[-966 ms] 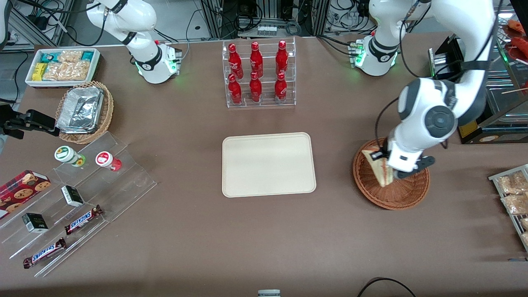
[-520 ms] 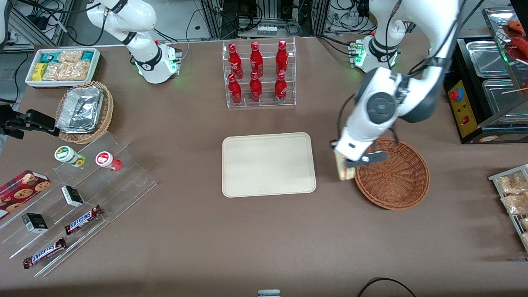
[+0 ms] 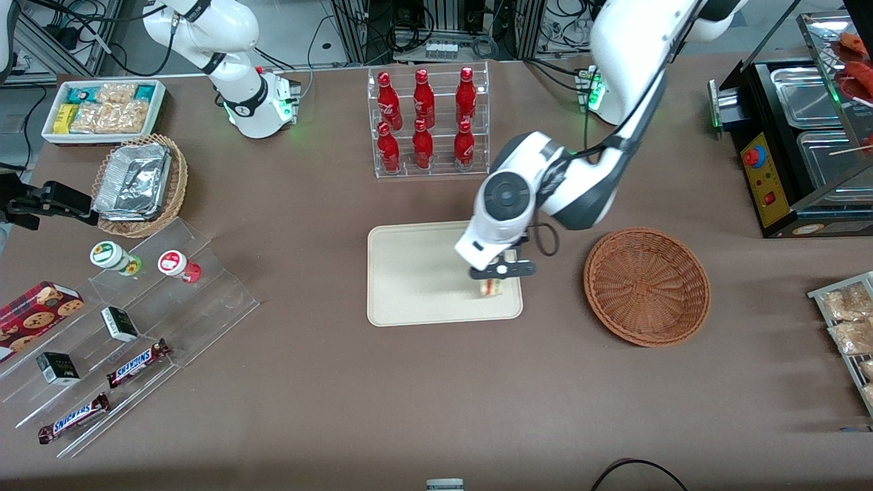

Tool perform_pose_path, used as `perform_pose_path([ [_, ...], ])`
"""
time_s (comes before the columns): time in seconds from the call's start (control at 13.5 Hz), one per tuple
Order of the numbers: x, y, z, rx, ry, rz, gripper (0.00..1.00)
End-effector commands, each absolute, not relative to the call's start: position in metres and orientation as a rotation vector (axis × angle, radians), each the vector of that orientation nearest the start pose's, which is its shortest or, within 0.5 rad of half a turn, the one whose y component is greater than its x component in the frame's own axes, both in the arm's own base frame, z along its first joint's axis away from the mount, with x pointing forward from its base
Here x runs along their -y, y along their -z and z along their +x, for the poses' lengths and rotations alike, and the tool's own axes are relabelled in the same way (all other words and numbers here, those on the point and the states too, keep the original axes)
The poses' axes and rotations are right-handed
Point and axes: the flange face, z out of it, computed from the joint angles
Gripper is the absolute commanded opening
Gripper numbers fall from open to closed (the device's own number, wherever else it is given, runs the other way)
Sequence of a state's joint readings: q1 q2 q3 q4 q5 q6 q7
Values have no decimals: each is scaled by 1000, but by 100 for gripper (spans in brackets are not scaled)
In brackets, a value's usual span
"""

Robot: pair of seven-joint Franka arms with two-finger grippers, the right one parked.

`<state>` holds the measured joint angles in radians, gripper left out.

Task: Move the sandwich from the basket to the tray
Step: 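Lower the sandwich onto the tray center and open the left gripper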

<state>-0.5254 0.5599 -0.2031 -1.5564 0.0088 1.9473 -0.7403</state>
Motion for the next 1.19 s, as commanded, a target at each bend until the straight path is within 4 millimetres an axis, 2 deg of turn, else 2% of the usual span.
perform_pose_path([
  [0.0,472,-300,523,54,-278,-3106,0],
  [0.15,495,-284,515,83,-266,-3117,0],
  [0.52,522,-259,506,118,-210,-3143,0],
  [0.89,523,-253,504,124,-181,-3113,0],
  [1.11,522,-242,504,160,-143,-3080,0],
])
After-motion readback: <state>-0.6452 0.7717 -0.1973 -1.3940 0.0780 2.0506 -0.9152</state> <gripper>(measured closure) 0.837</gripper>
